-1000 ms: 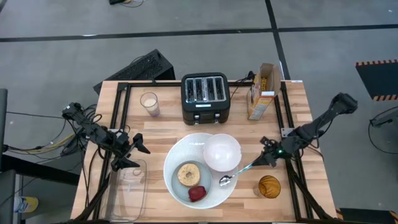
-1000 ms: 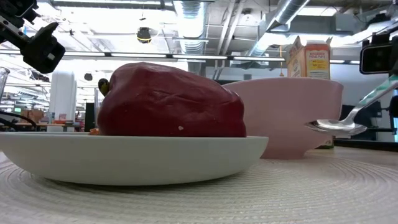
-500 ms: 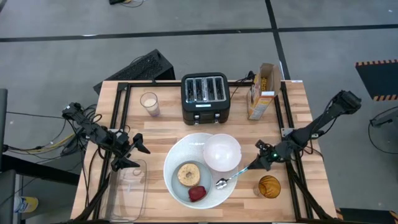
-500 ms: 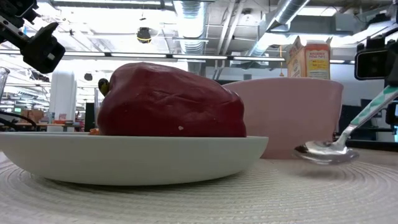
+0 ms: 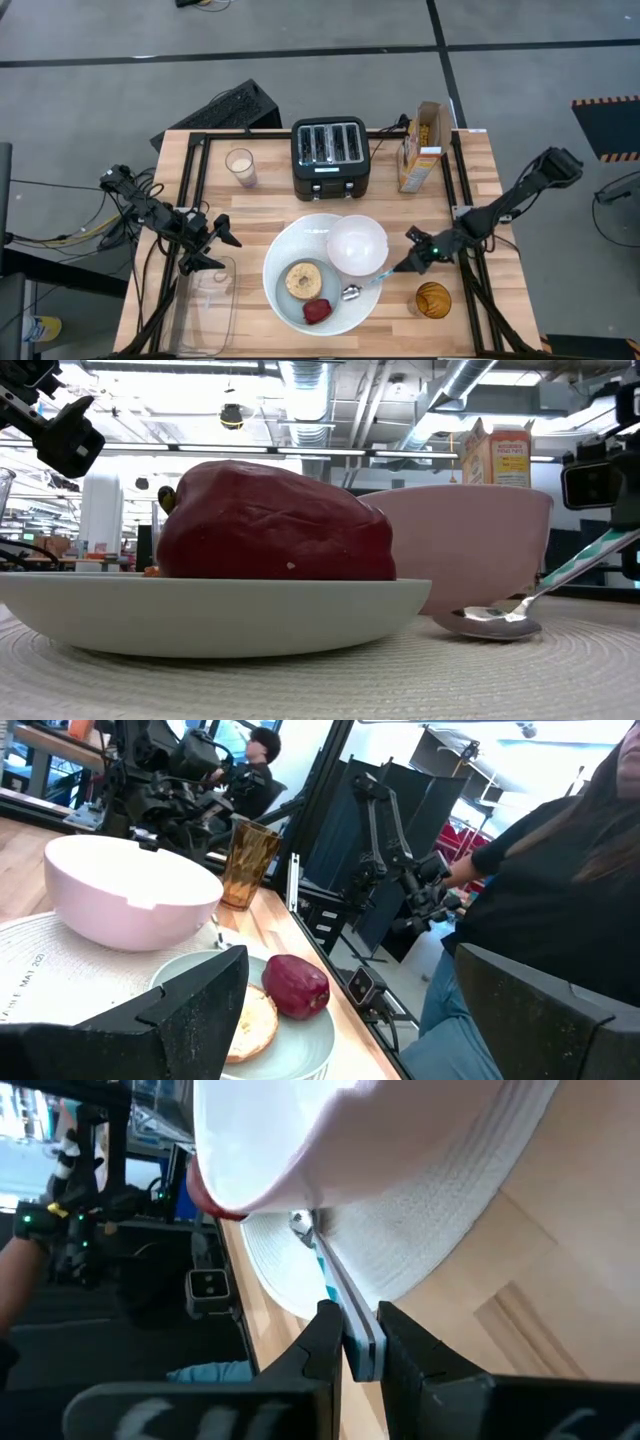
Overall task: Arrange a breakfast setting
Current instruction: Put the blue spoon on the white table mat
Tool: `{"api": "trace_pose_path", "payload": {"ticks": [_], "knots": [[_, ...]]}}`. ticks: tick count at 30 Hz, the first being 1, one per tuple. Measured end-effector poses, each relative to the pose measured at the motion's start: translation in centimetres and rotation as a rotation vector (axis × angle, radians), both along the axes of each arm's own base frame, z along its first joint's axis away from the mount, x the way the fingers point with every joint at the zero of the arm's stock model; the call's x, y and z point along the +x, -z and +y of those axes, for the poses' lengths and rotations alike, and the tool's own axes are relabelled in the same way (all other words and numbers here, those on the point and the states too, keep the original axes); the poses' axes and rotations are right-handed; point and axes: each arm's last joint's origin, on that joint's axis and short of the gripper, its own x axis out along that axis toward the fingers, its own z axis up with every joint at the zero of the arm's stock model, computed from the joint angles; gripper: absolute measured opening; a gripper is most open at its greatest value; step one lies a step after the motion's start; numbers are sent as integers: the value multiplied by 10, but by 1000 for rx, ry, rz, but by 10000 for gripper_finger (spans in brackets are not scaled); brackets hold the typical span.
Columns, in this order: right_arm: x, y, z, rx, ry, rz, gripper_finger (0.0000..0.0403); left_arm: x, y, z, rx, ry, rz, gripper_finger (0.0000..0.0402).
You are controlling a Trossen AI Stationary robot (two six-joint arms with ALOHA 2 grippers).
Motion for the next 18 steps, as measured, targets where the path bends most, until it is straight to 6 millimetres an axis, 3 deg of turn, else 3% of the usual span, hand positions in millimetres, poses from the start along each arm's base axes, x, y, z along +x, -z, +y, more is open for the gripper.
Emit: {"api": "trace_pose_path", "payload": {"ticks": [18], "knots": [[6,18,-9,35,7,170,86,0,0,0,0,0,0,340]]}}
